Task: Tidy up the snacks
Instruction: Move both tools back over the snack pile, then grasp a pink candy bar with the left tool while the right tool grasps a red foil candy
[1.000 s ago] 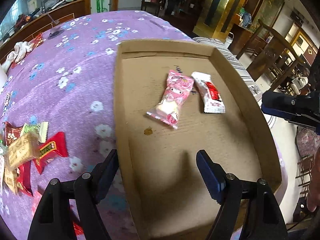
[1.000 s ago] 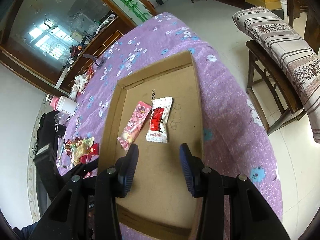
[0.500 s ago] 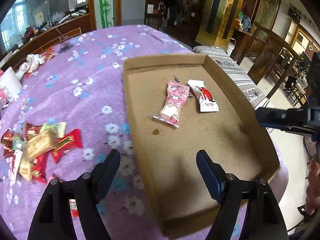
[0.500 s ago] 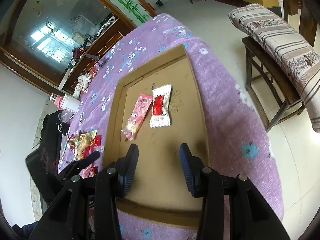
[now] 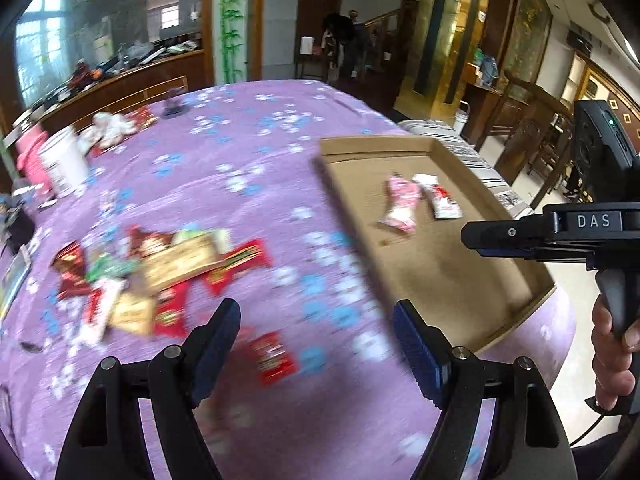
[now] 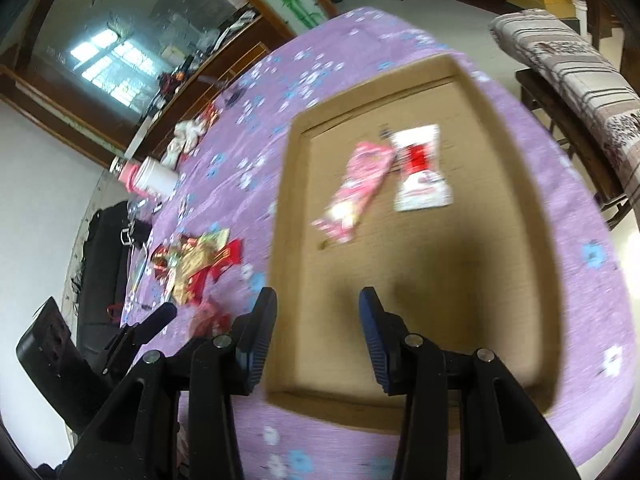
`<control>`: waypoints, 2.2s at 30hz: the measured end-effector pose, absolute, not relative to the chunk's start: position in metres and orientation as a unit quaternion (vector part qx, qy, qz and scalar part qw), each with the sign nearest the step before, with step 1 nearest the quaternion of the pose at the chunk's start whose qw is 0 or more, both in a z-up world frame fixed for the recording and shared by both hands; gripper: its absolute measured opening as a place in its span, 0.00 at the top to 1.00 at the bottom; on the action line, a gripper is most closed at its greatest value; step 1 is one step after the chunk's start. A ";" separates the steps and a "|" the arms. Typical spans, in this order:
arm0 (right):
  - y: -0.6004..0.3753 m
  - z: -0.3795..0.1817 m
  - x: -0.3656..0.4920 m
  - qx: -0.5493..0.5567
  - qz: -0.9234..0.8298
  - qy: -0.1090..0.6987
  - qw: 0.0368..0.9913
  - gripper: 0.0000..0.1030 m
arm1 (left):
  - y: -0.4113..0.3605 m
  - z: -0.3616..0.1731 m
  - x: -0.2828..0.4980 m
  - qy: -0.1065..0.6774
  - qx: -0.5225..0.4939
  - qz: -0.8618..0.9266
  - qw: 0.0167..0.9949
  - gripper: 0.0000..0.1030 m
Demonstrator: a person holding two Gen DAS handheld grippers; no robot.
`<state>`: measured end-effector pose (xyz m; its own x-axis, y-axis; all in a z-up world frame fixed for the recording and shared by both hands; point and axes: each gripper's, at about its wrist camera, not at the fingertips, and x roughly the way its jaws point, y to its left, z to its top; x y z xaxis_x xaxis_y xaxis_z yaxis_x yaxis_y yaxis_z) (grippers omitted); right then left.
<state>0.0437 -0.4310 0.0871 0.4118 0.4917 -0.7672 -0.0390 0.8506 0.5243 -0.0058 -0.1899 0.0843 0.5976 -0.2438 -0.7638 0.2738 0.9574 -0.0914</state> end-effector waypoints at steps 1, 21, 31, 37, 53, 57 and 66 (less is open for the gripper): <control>-0.414 0.089 0.043 0.214 0.171 0.518 0.810 0.60 | -0.179 0.085 -0.008 0.424 0.016 -0.139 0.895 0.21; -0.287 0.070 0.032 0.176 0.185 0.563 0.786 0.60 | -0.030 0.065 -0.028 0.445 -0.053 -0.115 0.887 0.21; -0.247 0.037 0.035 0.061 0.164 0.585 0.792 0.60 | -0.029 0.062 -0.035 0.449 -0.022 -0.135 0.883 0.21; -0.230 0.034 0.038 -0.023 0.161 0.566 0.808 0.77 | -0.038 0.061 -0.035 0.454 -0.010 -0.148 0.878 0.21; -0.288 0.085 0.017 0.064 0.189 0.512 0.835 0.86 | -0.115 0.025 0.011 0.521 0.032 -0.196 0.830 0.49; -0.309 0.091 0.015 0.083 0.178 0.506 0.840 0.86 | -0.126 0.018 0.018 0.514 0.057 -0.174 0.838 0.71; -0.339 0.092 0.019 0.124 0.172 0.501 0.839 0.86 | -0.116 0.027 0.015 0.512 0.017 -0.160 0.844 0.77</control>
